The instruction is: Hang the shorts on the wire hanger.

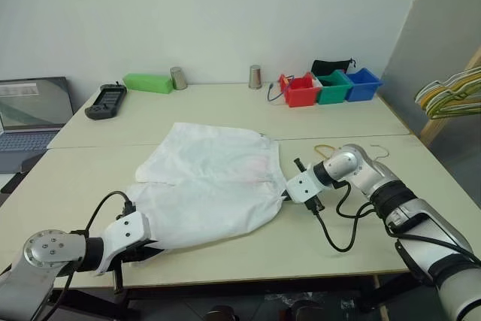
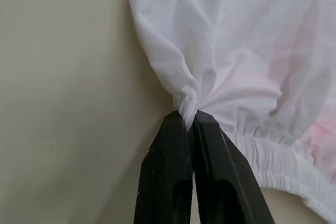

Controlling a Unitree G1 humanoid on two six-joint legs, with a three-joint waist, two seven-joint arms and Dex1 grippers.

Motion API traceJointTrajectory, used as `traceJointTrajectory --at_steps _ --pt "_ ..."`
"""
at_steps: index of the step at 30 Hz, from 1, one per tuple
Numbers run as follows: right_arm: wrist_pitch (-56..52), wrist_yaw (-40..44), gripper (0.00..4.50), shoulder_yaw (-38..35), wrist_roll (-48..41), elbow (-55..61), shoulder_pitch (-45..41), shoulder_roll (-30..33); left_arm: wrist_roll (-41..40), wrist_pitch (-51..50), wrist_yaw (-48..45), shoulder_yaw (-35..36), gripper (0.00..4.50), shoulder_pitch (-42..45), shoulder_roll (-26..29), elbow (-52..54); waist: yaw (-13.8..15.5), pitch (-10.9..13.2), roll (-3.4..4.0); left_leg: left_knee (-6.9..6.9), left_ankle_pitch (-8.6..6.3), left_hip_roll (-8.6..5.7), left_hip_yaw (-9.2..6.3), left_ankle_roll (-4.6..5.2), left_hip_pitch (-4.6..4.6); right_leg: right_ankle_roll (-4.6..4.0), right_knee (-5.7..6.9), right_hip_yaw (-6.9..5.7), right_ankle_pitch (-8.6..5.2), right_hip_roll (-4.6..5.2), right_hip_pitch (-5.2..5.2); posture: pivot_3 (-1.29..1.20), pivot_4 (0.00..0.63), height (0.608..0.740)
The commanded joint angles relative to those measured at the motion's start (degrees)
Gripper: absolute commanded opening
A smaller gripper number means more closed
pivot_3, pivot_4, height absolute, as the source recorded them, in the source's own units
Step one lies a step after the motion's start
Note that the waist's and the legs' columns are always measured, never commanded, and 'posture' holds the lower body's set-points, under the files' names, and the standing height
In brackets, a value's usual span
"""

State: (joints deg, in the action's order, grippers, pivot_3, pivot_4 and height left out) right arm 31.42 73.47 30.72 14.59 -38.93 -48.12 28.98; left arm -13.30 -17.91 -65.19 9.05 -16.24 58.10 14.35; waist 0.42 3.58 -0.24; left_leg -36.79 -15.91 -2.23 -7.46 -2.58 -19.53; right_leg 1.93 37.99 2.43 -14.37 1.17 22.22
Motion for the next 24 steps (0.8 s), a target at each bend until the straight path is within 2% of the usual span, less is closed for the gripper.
traceJointTrajectory --at_steps 1,5,8,10,13,14,16,18,19,20,21,23,24 --pt "-8.5 5.3 0.0 -3.3 -6.5 12.8 3.6 3.2 -8.3 -9.1 -4.8 3.9 0.04 -0.4 3.4 7.5 0.0 0.0 -0.06 0.0 0.0 -0.01 0.0 0.0 -0.02 0.0 0.0 0.0 0.0 0.0 0.01 0.13 0.015 0.74" --pt "-26.0 15.9 0.0 -4.9 -16.1 34.7 12.2 13.2 -14.9 -13.5 -14.2 10.9 0.04 -7.6 8.0 14.7 0.4 0.2 -0.01 -0.02 -0.01 0.21 -0.17 0.01 -0.24 0.04 -0.08 -0.11 -0.07 0.06 0.09 0.13 0.019 0.74" --pt "-36.5 18.8 0.0 -3.6 -21.4 44.0 15.1 20.1 -18.4 -15.5 -21.7 14.6 0.04 -9.9 11.7 14.8 0.9 0.5 0.08 -0.02 -0.02 0.28 -0.08 0.03 -0.26 -0.24 -0.17 -0.14 -0.3 0.09 0.07 0.13 0.018 0.74" --pt "-40.6 19.0 0.0 -1.6 -23.2 45.7 15.0 22.7 -17.9 -14.5 -24.5 13.7 0.04 -8.4 14.0 11.7 1.0 0.8 0.04 -0.06 -0.03 0.26 -0.02 0.03 -0.21 -0.31 -0.04 -0.16 -0.39 0.08 0.07 0.12 0.012 0.74" --pt "-44.7 18.3 0.0 -1.2 -22.4 40.9 12.0 19.7 -11.4 -7.0 -24.3 5.9 0.04 0.4 15.7 1.6 0.8 0.8 0.02 -0.05 -0.03 0.19 0.07 0.03 0.06 -0.39 0.0 -0.31 -0.44 -0.02 -0.03 0.12 0.01 0.74" --pt "-45.7 16.6 0.0 -1.3 -21.8 36.9 9.5 17.2 -7.7 -4.1 -22.2 1.5 0.04 8.0 13.9 -4.7 0.8 0.8 0.07 -0.01 -0.03 0.35 0.19 0.03 0.13 -0.41 -0.04 -0.29 -0.45 -0.02 -0.03 0.12 0.01 0.74" --pt "-45.6 9.2 0.0 -2.8 -19.5 22.7 1.0 9.3 3.9 4.4 -15.1 -8.4 0.04 31.6 6.6 -25.4 0.7 0.9 0.08 0.03 -0.03 0.63 0.54 0.02 0.4 -0.41 0.07 -0.33 -0.45 -0.19 -0.08 0.1 0.0 0.74" --pt "-41.7 -1.0 0.0 -4.6 -16.2 5.6 -8.9 1.3 16.3 13.7 -1.1 -15.6 0.04 54.9 -0.7 -48.6 1.0 0.9 -0.03 0.08 -0.01 0.75 0.82 0.03 0.65 -0.4 0.06 -0.35 -0.39 -0.34 -0.2 0.1 0.0 0.74" --pt "-38.1 -5.7 0.0 -4.9 -14.2 -2.8 -13.8 -1.8 21.3 17.8 7.3 -18.1 0.04 64.6 -3.4 -59.0 1.1 1.0 -0.47 -0.01 0.06 0.76 0.78 -0.08 0.71 -0.55 0.11 -0.31 0.05 -0.46 -0.38 0.1 0.0 0.74" --pt "-34.5 -10.4 0.0 -5.0 -12.3 -10.7 -18.4 -4.5 24.5 19.2 14.9 -19.6 0.04 73.0 -5.6 -67.9 1.0 0.7 -0.91 0.03 0.3 0.94 0.57 -0.5 0.39 -0.66 0.0 -0.35 0.67 -0.73 0.01 0.1 0.0 0.74" --pt "-31.5 -16.7 0.0 -5.0 -10.1 -17.6 -22.8 -6.8 26.4 20.5 21.4 -20.2 0.04 79.7 -7.3 -74.7 0.9 0.5 -1.26 0.07 0.48 1.1 0.45 -0.82 -0.04 -0.9 -0.2 -0.27 1.14 -1.02 0.45 0.1 0.0 0.74" --pt "-27.4 -38.1 0.0 -3.4 -3.5 -28.5 -31.4 -10.9 29.3 21.8 34.7 -20.4 0.04 90.8 -8.5 -83.6 0.7 0.3 -1.53 0.0 0.66 1.0 0.39 -1.71 -0.57 -0.97 0.04 -0.08 1.19 -0.93 1.31 0.08 0.0 0.74" --pt "-26.2 -47.9 0.0 -3.1 -1.0 -31.9 -34.9 -12.2 30.6 22.7 39.9 -20.5 0.04 94.7 -8.3 -86.1 0.3 0.2 -1.65 -0.07 0.65 0.89 0.39 -1.78 -0.99 -0.98 0.09 -0.02 1.19 -0.76 1.81 0.08 0.0 0.74"
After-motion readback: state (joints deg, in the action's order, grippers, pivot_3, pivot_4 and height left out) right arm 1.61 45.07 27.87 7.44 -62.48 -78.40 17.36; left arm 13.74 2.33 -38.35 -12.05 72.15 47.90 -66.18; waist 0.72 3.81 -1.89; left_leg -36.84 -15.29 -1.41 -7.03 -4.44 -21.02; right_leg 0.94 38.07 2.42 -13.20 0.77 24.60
